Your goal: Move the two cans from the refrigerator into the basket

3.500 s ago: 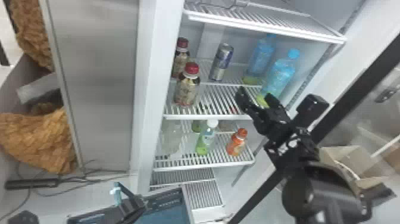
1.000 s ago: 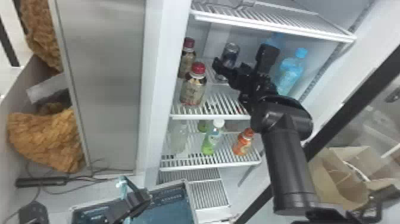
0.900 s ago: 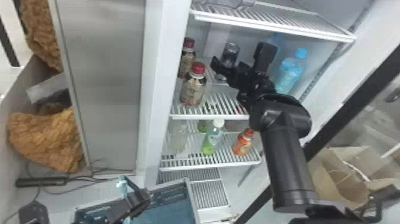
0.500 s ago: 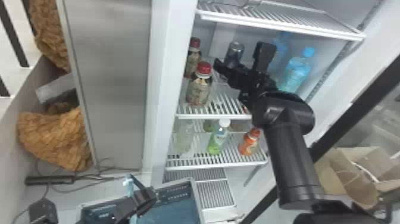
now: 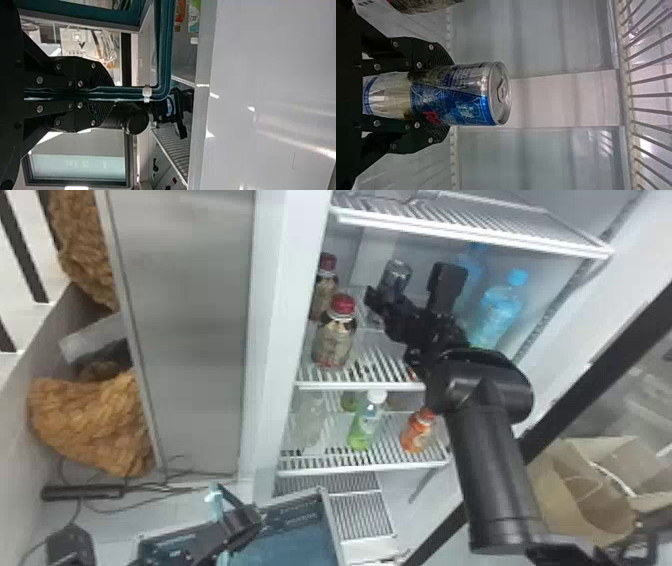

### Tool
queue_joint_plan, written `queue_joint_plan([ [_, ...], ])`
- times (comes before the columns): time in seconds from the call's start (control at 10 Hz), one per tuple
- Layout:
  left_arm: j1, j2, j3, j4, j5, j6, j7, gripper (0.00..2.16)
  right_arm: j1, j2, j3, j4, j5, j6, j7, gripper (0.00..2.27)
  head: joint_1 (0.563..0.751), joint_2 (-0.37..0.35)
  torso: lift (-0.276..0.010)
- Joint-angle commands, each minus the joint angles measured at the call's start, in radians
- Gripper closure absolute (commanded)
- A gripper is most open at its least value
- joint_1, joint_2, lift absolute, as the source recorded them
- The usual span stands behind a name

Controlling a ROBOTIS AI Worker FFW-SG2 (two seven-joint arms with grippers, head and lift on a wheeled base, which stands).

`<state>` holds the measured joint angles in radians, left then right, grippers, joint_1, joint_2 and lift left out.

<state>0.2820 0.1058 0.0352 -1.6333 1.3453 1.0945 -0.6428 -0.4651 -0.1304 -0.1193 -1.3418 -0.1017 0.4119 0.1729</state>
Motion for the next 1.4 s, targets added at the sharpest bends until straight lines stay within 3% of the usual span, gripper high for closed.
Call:
queue_joint_plan([
  [0.0,0.003,0.003,-0.007,0.000,0.011,-0.007,0.000,1.19,0.072,-0.002,-0.004,-0.134,0.018,0.062,-0.021,1.28,0.695,-0.303,-0.031],
  [1.3,0.017,0.012,-0.029,0.000,0.033,-0.022,0.000,1.19,0.541,-0.067,-0.092,-0.822,-0.098,0.260,-0.027,1.28,0.695,-0.350,-0.031],
])
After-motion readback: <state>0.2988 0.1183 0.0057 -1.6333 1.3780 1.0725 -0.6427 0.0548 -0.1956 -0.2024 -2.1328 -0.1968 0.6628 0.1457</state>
